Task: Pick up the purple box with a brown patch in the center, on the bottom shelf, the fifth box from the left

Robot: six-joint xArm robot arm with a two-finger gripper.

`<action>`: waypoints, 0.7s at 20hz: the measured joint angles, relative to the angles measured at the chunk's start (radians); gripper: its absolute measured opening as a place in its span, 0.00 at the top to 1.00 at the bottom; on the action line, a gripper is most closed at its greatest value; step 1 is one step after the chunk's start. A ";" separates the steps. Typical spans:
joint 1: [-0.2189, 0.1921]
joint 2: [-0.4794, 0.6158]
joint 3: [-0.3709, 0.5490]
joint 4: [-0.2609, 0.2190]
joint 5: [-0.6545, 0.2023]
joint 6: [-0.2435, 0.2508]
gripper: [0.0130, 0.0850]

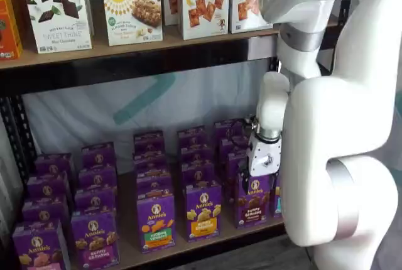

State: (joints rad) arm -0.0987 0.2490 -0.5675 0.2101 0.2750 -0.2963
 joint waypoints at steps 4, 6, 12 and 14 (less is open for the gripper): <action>-0.012 0.097 -0.074 -0.061 -0.026 0.046 0.00; -0.024 0.145 -0.114 -0.113 -0.041 0.084 0.00; -0.059 0.267 -0.240 -0.161 -0.033 0.095 0.00; -0.072 0.308 -0.287 -0.171 -0.027 0.092 0.00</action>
State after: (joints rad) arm -0.1708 0.5571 -0.8549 0.0389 0.2477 -0.2040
